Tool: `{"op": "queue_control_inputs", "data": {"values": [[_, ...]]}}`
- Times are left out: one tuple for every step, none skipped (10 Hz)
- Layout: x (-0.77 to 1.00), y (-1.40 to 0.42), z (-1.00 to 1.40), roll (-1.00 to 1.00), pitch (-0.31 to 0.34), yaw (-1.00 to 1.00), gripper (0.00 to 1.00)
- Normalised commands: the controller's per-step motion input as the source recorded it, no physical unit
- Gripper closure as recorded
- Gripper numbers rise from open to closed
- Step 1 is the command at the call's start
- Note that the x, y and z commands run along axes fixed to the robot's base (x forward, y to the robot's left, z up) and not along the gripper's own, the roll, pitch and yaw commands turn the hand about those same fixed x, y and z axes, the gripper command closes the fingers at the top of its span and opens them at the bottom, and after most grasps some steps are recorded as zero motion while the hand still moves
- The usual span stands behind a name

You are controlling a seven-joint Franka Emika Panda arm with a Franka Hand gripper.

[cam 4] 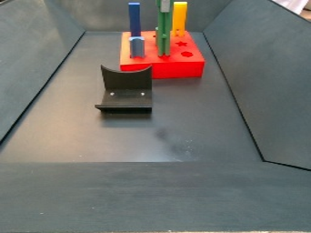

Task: Pick up the 3 prong object. Move up. Move to above the board. Insert the 3 prong object.
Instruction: Insert the 3 prong object.

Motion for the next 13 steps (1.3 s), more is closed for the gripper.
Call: {"op": "queue_control_inputs", "data": {"values": [[0.0, -0.02, 0.0, -0.21, -0.101, 0.0, 1.0], [0.0, 0.0, -0.02, -0.12, -0.063, 0.0, 1.0], [0.0, -0.01, -0.02, -0.09, -0.026, 0.0, 1.0], [0.0, -0.05, -0.07, -0.08, -0.026, 0.0, 1.0], [0.0, -0.09, 0.0, -0.15, -0.066, 0.0, 1.0], [0.0, -0.08, -0.05, -0.19, -0.086, 0.0, 1.0], [0.0, 0.0, -0.16, -0.19, -0.091, 0.0, 1.0], [0.0, 0.0, -0.38, -0.09, -0.041, 0.0, 1.0], [0.03, 0.13, -0.39, -0.01, 0.0, -0.02, 1.0], [0.0, 0.24, -0.22, 0.0, 0.0, -0.08, 1.0], [-0.04, 0.22, 0.0, -0.05, 0.0, -0.24, 1.0], [-0.09, 0.08, 0.0, -0.07, -0.011, -0.23, 1.0], [-0.11, 0.0, -0.06, -0.1, -0.061, -0.22, 1.0]]}}
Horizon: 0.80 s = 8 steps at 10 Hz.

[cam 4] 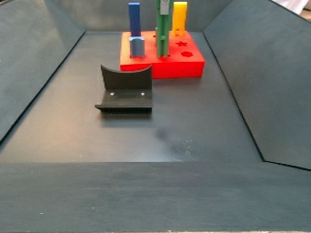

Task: Pick up the 3 prong object. Move up. Move to above the board. Insert the 3 prong object.
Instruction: Insert the 3 prong object.

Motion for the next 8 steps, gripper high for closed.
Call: {"op": "queue_control_inputs", "data": {"values": [[-0.03, -0.14, 0.0, -0.15, -0.087, -0.22, 1.0], [-0.04, -0.19, 0.0, -0.19, -0.106, -0.27, 1.0], [-0.12, -0.13, 0.0, -0.17, -0.114, -0.3, 1.0], [-0.13, 0.0, -0.02, -0.07, -0.064, -0.26, 1.0], [0.0, 0.01, -0.2, 0.0, 0.0, -0.17, 1.0], [-0.15, 0.18, -0.21, 0.0, -0.019, -0.14, 1.0], [-0.22, 0.14, -0.14, -0.05, -0.036, -0.18, 1.0], [-0.23, 0.08, -0.12, -0.04, -0.04, -0.21, 1.0]]}}
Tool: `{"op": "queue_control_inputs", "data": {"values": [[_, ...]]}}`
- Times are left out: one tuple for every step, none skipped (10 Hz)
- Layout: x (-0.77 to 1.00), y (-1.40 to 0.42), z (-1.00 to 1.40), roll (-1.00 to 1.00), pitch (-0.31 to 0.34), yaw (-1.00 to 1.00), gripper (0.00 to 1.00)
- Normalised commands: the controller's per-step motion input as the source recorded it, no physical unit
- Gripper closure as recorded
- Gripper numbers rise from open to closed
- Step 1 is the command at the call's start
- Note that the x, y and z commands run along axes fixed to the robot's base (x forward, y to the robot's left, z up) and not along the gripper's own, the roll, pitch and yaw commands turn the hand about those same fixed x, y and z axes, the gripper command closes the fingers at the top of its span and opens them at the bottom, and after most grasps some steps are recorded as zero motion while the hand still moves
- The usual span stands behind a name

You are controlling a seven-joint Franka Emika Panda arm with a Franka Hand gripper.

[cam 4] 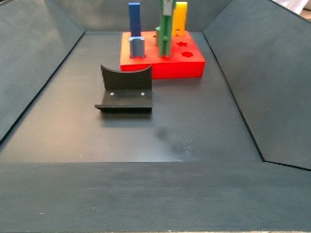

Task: Pick up the 3 prong object. Move up. Move to above the board. Insert the 3 prong object.
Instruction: Insert the 3 prong object.

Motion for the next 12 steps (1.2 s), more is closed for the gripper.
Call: {"op": "queue_control_inputs", "data": {"values": [[-0.2, 0.03, -0.14, -0.02, -0.036, -0.21, 1.0], [0.0, 0.0, -0.33, 0.0, -0.01, -0.23, 1.0], [0.12, 0.0, -0.53, 0.0, 0.0, -0.19, 1.0], [0.28, 0.0, -0.59, 0.0, 0.04, -0.16, 1.0], [0.22, 0.0, -0.44, 0.0, 0.011, -0.07, 1.0], [0.26, 0.01, -0.48, 0.0, 0.026, 0.0, 1.0], [0.46, 0.0, -0.57, 0.0, 0.113, 0.0, 1.0], [0.53, 0.0, -0.53, 0.0, 0.156, -0.02, 1.0], [0.4, 0.0, -0.32, 0.0, 0.121, -0.07, 1.0], [0.02, 0.0, -0.03, -0.02, 0.0, -0.02, 1.0], [0.0, 0.01, 0.0, -0.04, -0.013, 0.0, 1.0], [0.0, 0.0, 0.0, 0.0, 0.0, 0.0, 1.0]]}}
